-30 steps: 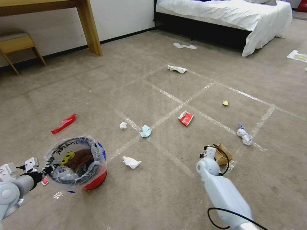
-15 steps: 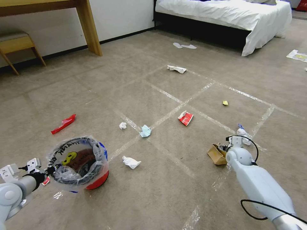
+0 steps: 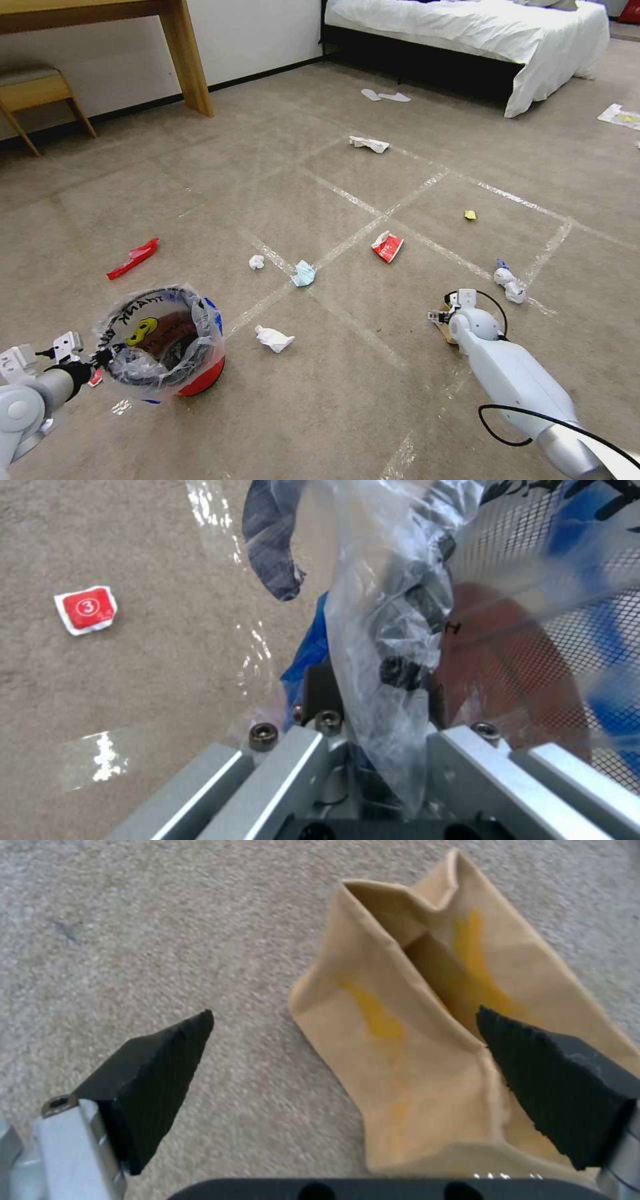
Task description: Pick up the trash bin and place the garbage on the floor into it.
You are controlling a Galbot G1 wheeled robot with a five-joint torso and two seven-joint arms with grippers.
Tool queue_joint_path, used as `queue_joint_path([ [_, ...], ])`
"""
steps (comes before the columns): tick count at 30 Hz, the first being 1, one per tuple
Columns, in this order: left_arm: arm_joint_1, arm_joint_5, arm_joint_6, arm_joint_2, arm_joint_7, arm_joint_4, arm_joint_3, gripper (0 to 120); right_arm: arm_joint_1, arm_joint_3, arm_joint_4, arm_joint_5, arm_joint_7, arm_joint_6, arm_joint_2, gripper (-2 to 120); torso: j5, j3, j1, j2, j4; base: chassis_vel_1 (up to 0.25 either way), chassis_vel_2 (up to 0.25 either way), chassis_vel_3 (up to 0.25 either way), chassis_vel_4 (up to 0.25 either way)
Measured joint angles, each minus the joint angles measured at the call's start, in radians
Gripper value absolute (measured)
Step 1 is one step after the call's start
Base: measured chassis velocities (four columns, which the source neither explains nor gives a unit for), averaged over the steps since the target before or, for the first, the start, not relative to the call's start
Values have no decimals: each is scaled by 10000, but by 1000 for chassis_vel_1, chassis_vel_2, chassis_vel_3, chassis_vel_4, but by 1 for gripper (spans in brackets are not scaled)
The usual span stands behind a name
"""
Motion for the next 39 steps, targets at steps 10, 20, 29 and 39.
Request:
queue_joint_path([
  [10,-56,44,-25,48,35,147,-9,0,331,-72,-228,-127,-79,0,-165,100,-3,-1,0,0,-3,0,0,0,0],
  [20,4,33,-35,-49,32,33,-31,0,921,-451,-1654,-459,-769,111,321,100,2,0,1,0,0,0,0,0,0],
  [29,150,183,-67,-155,163,35,-115,0,1185,-429,-1987,-599,-927,167,294,100,1,0,1,0,-1,0,0,0,0],
  [39,104,160,-109,-143,165,-34,-104,0,1388,-352,-2418,-695,-1319,64,389,100,1,0,0,0,0,0,0,0,0],
])
